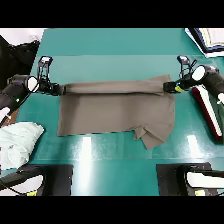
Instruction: Fold the shirts.
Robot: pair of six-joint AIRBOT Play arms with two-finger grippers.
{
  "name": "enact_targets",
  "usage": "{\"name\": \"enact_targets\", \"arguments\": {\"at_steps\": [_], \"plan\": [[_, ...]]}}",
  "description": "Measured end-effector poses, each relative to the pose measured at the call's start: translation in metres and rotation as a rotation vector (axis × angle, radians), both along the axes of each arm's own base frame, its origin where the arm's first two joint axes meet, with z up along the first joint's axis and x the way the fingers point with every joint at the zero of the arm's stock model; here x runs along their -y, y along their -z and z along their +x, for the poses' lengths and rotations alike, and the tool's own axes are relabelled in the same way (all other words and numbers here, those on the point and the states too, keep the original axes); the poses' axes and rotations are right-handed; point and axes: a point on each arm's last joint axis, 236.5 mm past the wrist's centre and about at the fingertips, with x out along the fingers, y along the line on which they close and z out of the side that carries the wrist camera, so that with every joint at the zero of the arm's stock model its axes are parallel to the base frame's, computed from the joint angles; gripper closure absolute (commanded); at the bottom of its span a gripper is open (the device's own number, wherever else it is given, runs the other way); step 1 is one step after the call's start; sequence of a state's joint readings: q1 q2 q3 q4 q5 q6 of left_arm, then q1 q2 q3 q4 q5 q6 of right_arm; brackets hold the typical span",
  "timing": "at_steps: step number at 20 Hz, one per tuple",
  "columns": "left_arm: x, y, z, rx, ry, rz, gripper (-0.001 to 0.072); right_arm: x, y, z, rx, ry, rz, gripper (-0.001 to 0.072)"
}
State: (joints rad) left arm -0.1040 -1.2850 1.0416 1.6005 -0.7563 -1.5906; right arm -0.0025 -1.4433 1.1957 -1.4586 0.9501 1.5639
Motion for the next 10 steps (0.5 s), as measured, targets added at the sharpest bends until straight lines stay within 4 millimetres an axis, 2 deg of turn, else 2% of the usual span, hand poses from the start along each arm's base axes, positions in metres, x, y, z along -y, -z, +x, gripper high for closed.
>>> {"name": "enact_targets", "arguments": {"at_steps": [1, 2, 5, 10], "plan": [[-0.001, 0.001, -0.002, -0.008, 0.002, 0.008, 0.033, 0.0, 0.004, -0.004, -0.016, 0.0, 0.001, 0.0408], [-0.003, 0.003, -0.004, -0.021, 0.002, 0.014, 0.0273, 0.0, 0.007, -0.009, -0.032, -0.002, -0.002, 0.0236], [-0.007, 0.01, -0.02, -0.096, 0.001, 0.035, 0.0278, 0.004, -0.001, -0.016, -0.029, 0.004, 0.0, 0.022], [-0.02, 0.028, -0.075, -0.323, -0.007, 0.088, 0.0278, 0.032, -0.048, -0.033, 0.025, 0.069, -0.001, 0.0223]]}}
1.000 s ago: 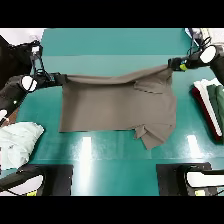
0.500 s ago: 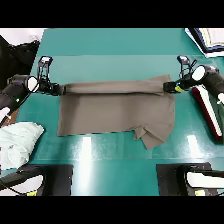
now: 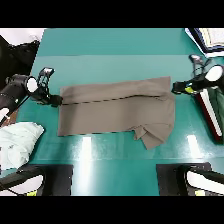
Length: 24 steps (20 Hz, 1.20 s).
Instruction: Fold the shirts.
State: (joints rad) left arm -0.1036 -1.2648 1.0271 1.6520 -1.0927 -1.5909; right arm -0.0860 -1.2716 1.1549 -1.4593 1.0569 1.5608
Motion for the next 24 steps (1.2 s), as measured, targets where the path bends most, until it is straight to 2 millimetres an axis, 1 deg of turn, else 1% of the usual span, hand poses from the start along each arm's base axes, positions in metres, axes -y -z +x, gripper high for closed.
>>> {"name": "enact_targets", "arguments": {"at_steps": [2, 4, 6, 8, 10, 12, 13, 18, 19, 20, 21, 24], "plan": [[0.001, 0.004, -0.026, -0.064, -0.009, -0.01, 0.0279, 0.011, -0.016, -0.012, 0.003, 0.023, 0.006, 0.0223], [0.004, 0.008, -0.053, -0.106, -0.029, -0.036, 0.0279, 0.016, -0.028, -0.022, 0.012, 0.034, 0.036, 0.0223], [0.005, 0.016, -0.086, -0.15, -0.061, -0.054, 0.0279, 0.014, -0.037, -0.026, 0.026, 0.042, 0.081, 0.0223], [0.007, 0.027, -0.114, -0.184, -0.091, -0.076, 0.0279, 0.008, -0.043, -0.028, 0.034, 0.04, 0.12, 0.0223], [0.013, 0.038, -0.133, -0.208, -0.114, -0.111, 0.0279, 0.002, -0.046, -0.029, 0.036, 0.032, 0.142, 0.0223], [0.021, 0.046, -0.141, -0.209, -0.133, -0.149, 0.0279, -0.007, -0.047, -0.03, 0.036, 0.012, 0.156, 0.0223], [0.023, 0.049, -0.142, -0.201, -0.141, -0.164, 0.0279, -0.011, -0.048, -0.03, 0.037, 0.001, 0.162, 0.0223], [0.032, 0.056, -0.137, -0.163, -0.175, -0.211, 0.0281, -0.029, -0.049, -0.032, 0.031, -0.045, 0.171, 0.0224], [0.032, 0.056, -0.136, -0.159, -0.179, -0.214, 0.0355, -0.031, -0.049, -0.032, 0.029, -0.05, 0.173, 0.0225], [0.033, 0.056, -0.135, -0.151, -0.183, -0.22, 0.0599, -0.033, -0.049, -0.033, 0.025, -0.055, 0.174, 0.0227], [0.034, 0.057, -0.133, -0.144, -0.189, -0.226, 0.0677, -0.034, -0.048, -0.035, 0.018, -0.058, 0.175, 0.0231], [0.036, 0.056, -0.131, -0.139, -0.199, -0.237, 0.0679, -0.038, -0.043, -0.047, -0.038, -0.077, 0.18, 0.0232]]}}
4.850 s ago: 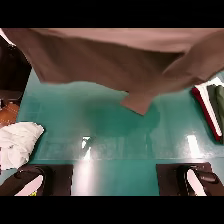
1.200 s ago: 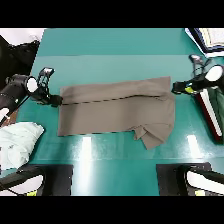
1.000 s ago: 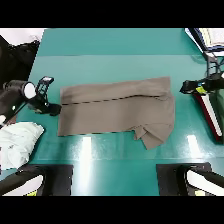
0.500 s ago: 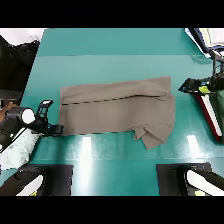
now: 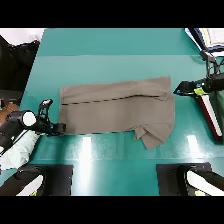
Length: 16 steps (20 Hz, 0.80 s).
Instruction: Fold the shirts.
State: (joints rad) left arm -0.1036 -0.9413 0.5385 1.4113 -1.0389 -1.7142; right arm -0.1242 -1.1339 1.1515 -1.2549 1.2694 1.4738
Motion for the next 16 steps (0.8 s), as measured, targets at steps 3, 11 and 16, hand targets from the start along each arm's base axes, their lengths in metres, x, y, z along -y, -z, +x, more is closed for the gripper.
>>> {"name": "enact_targets", "arguments": {"at_steps": [3, 11, 16], "plan": [[0.002, -0.011, 0.009, 0.025, 0.004, -0.006, 0.0679, -0.005, 0.02, -0.033, -0.123, -0.028, 0.013, 0.0232], [0.006, -0.044, 0.036, 0.115, 0.041, -0.012, 0.0678, -0.025, 0.088, -0.164, -0.433, 0.064, 0.08, 0.0235], [0.006, -0.048, 0.038, 0.122, 0.047, -0.013, 0.0678, -0.037, 0.111, -0.21, -0.503, 0.138, 0.123, 0.026]]}}
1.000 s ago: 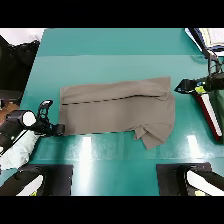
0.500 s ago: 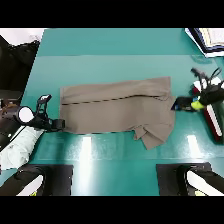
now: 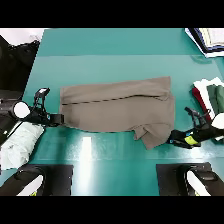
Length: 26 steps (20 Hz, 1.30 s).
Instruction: Fold the shirts.
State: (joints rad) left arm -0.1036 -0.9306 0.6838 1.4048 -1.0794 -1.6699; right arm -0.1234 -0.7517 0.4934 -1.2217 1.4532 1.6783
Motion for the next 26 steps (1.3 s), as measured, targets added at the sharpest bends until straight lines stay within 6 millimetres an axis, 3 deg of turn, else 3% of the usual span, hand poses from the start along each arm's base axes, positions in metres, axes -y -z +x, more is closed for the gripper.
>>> {"name": "enact_targets", "arguments": {"at_steps": [3, 12, 16, 18, 21, 26], "plan": [[0.0, -0.001, 0.0, 0.0, 0.001, 0.0, 0.0678, -0.011, 0.01, -0.004, 0.02, 0.046, 0.039, 0.026], [0.0, 0.0, -0.002, -0.004, 0.02, 0.004, 0.0678, -0.015, 0.031, 0.017, 0.059, 0.154, 0.058, 0.0266], [0.0, 0.0, -0.003, -0.01, 0.027, 0.006, 0.0678, -0.016, 0.037, 0.023, 0.054, 0.175, 0.066, 0.0395], [0.0, 0.0, -0.003, -0.011, 0.03, 0.007, 0.0678, -0.013, 0.035, 0.034, 0.109, 0.189, 0.057, 0.0408], [0.0, 0.0, -0.004, -0.012, 0.037, 0.009, 0.0678, -0.013, 0.024, 0.047, 0.198, 0.206, 0.059, 0.0676], [0.0, 0.0, -0.005, -0.013, 0.051, 0.012, 0.0679, -0.012, 0.005, 0.059, 0.313, 0.204, 0.061, 0.0687]]}}
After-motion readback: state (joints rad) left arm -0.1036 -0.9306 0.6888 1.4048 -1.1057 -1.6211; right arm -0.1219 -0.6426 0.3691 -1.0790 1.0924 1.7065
